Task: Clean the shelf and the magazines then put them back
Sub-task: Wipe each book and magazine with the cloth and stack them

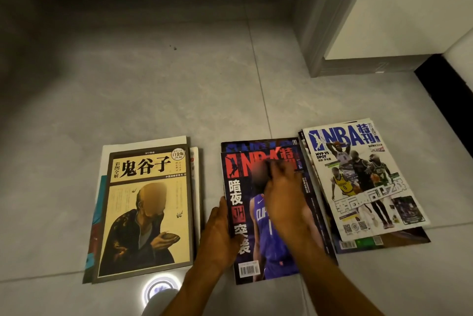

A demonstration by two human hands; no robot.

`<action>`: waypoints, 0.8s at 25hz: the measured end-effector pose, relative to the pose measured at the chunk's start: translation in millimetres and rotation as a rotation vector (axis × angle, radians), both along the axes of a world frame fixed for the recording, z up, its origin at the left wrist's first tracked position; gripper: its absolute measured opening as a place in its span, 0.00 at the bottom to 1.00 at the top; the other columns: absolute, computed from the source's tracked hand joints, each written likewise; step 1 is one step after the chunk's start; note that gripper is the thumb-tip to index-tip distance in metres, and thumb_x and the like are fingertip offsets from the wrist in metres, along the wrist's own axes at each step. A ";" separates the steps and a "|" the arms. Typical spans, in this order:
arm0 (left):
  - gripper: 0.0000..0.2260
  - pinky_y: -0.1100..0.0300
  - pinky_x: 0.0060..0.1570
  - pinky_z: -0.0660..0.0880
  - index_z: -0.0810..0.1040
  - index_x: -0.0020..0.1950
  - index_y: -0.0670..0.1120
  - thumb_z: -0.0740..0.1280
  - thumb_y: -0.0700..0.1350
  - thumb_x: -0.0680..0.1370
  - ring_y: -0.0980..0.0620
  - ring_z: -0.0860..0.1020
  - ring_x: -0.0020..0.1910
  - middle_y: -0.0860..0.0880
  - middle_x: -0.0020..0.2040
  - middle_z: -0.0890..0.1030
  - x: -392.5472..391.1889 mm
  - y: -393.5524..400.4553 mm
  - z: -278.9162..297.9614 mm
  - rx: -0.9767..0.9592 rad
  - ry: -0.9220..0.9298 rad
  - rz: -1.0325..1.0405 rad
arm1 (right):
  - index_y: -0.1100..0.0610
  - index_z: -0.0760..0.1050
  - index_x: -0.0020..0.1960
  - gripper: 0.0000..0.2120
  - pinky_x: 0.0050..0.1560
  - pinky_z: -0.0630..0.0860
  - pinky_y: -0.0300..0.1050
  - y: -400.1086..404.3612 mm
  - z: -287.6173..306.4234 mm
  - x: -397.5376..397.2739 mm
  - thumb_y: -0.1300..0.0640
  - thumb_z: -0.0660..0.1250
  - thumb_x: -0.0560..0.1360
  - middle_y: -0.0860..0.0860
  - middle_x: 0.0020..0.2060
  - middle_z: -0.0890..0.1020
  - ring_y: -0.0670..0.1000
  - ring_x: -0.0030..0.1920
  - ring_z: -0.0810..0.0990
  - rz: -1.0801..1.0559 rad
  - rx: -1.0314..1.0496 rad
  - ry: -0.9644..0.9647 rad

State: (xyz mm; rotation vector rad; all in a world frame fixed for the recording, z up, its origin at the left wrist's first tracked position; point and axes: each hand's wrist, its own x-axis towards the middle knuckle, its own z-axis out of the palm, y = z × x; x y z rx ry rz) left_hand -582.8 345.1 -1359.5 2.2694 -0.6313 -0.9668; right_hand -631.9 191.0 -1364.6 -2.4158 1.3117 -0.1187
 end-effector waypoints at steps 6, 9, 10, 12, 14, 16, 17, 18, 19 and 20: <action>0.38 0.54 0.64 0.72 0.54 0.78 0.52 0.72 0.44 0.74 0.51 0.71 0.67 0.50 0.67 0.70 1.3 0.9 -4.9 0.014 0.003 -0.009 | 0.52 0.64 0.73 0.29 0.63 0.72 0.52 -19.7 -10.8 -5.2 0.61 0.68 0.74 0.53 0.68 0.66 0.58 0.66 0.69 0.324 0.067 -0.008; 0.38 0.51 0.65 0.72 0.53 0.78 0.53 0.72 0.45 0.74 0.51 0.70 0.69 0.51 0.68 0.69 1.8 2.7 -7.5 0.005 0.010 -0.004 | 0.52 0.66 0.72 0.27 0.62 0.71 0.53 -62.2 -7.0 -25.7 0.58 0.68 0.75 0.56 0.69 0.66 0.60 0.66 0.67 -0.060 -0.034 0.031; 0.39 0.51 0.65 0.72 0.53 0.78 0.54 0.72 0.45 0.74 0.51 0.70 0.69 0.51 0.68 0.69 1.7 2.9 -8.4 0.005 0.010 -0.001 | 0.53 0.65 0.72 0.27 0.62 0.71 0.53 -57.4 -5.3 -18.4 0.58 0.68 0.75 0.57 0.69 0.66 0.61 0.67 0.66 -0.114 -0.044 0.049; 0.38 0.52 0.64 0.73 0.54 0.78 0.53 0.72 0.44 0.74 0.51 0.71 0.68 0.51 0.67 0.70 0.9 1.7 -7.9 0.012 0.005 0.010 | 0.53 0.63 0.73 0.29 0.65 0.71 0.52 -27.9 -1.7 12.9 0.59 0.68 0.75 0.57 0.70 0.63 0.60 0.68 0.64 -0.068 -0.019 0.073; 0.38 0.54 0.63 0.75 0.54 0.78 0.53 0.72 0.45 0.74 0.51 0.73 0.66 0.51 0.66 0.71 0.2 0.3 -8.7 0.012 -0.018 0.013 | 0.53 0.66 0.72 0.28 0.62 0.74 0.53 7.2 -3.7 42.9 0.62 0.68 0.74 0.55 0.68 0.67 0.60 0.65 0.68 0.123 -0.040 -0.020; 0.38 0.55 0.62 0.74 0.53 0.78 0.53 0.72 0.46 0.74 0.52 0.73 0.65 0.51 0.67 0.71 -1.4 0.2 -7.0 0.025 -0.044 0.007 | 0.52 0.71 0.70 0.27 0.57 0.77 0.53 18.3 -8.9 51.1 0.65 0.69 0.73 0.53 0.64 0.72 0.59 0.60 0.72 0.367 -0.064 -0.102; 0.38 0.55 0.63 0.74 0.52 0.78 0.53 0.71 0.46 0.75 0.52 0.73 0.65 0.51 0.67 0.70 -1.5 0.5 -5.3 0.029 -0.048 0.002 | 0.51 0.70 0.71 0.28 0.59 0.76 0.54 7.6 -7.5 46.9 0.65 0.69 0.73 0.52 0.65 0.71 0.59 0.61 0.71 0.453 -0.050 -0.104; 0.38 0.54 0.64 0.74 0.51 0.78 0.53 0.71 0.45 0.75 0.52 0.72 0.66 0.51 0.68 0.70 -1.0 1.3 -4.3 0.027 -0.040 -0.001 | 0.49 0.67 0.72 0.29 0.63 0.73 0.54 -9.4 -6.8 36.7 0.64 0.67 0.74 0.51 0.67 0.69 0.58 0.65 0.68 0.478 -0.043 -0.068; 0.38 0.53 0.64 0.73 0.50 0.78 0.53 0.70 0.45 0.75 0.52 0.71 0.67 0.51 0.68 0.68 0.2 2.0 -3.9 0.026 -0.025 -0.005 | 0.48 0.65 0.74 0.30 0.66 0.70 0.54 -27.6 -5.5 22.7 0.64 0.66 0.75 0.51 0.69 0.67 0.58 0.67 0.66 0.425 -0.030 -0.032; 0.39 0.53 0.65 0.73 0.49 0.79 0.53 0.70 0.45 0.76 0.51 0.70 0.68 0.51 0.69 0.68 1.5 1.8 -4.2 0.027 -0.015 -0.017 | 0.48 0.64 0.74 0.30 0.67 0.69 0.54 -47.2 -6.0 6.3 0.63 0.66 0.75 0.52 0.70 0.66 0.59 0.68 0.65 0.292 -0.031 -0.022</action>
